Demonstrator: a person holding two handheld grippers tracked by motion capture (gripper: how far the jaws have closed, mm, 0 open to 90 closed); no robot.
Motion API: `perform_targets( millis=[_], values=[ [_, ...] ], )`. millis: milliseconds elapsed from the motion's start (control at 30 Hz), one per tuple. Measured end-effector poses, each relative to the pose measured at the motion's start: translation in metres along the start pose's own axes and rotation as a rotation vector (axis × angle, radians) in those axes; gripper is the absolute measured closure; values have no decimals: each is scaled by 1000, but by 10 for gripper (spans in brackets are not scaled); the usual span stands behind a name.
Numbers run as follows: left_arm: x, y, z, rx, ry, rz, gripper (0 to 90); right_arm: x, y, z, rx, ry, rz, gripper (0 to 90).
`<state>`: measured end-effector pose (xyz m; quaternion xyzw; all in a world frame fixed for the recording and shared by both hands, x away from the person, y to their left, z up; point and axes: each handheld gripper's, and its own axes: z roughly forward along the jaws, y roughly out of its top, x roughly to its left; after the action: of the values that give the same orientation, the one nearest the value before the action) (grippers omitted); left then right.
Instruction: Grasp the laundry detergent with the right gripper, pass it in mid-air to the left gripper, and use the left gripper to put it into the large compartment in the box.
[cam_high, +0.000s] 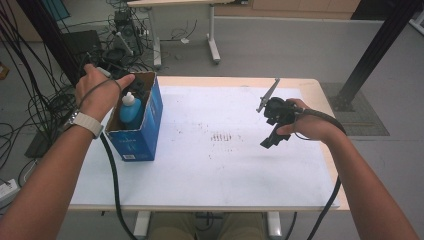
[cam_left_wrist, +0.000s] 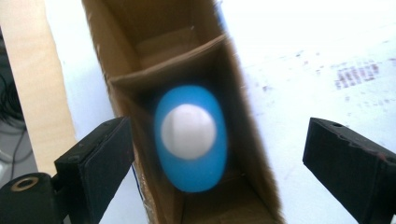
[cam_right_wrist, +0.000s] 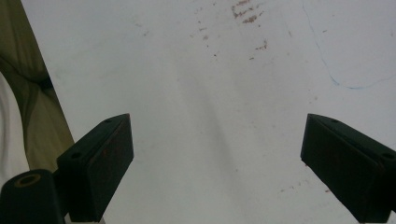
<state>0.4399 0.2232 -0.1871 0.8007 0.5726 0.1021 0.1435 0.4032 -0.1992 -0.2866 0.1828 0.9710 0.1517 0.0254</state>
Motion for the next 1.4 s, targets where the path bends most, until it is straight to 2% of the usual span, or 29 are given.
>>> perform_targets(
  millis=[133,200,300,500,600,767,867,967,1100,1267,1400],
  values=[
    [-13,3,-23,-40,-15,62,91,0,-1,-1,0,2,4,93],
    [-18,4,-31,-50,-12,92,91,0,-2,-1,-2,1,5,91],
    [-28,6,-42,-57,-31,145,91,0,-5,0,5,2,10,91],
    [-44,8,-56,-69,-74,231,84,2,-10,-1,7,0,22,91],
    [-57,10,-61,-69,-103,291,81,2,-11,-3,10,-4,29,91],
    [-83,14,-67,-90,-123,395,81,3,-11,-6,8,-9,29,90],
    [-95,16,-70,-99,-134,461,82,4,-10,-9,5,-13,28,90],
    [-106,20,-70,-106,-166,527,84,4,-10,-11,5,-16,27,90],
    [-113,24,-67,-104,-186,560,86,4,-13,-13,-1,-9,33,91],
    [-123,28,-57,-81,-218,630,86,5,-17,-15,0,0,48,90],
    [-130,29,-48,-62,-230,671,86,5,-21,-16,-5,-1,52,90]
  ],
)
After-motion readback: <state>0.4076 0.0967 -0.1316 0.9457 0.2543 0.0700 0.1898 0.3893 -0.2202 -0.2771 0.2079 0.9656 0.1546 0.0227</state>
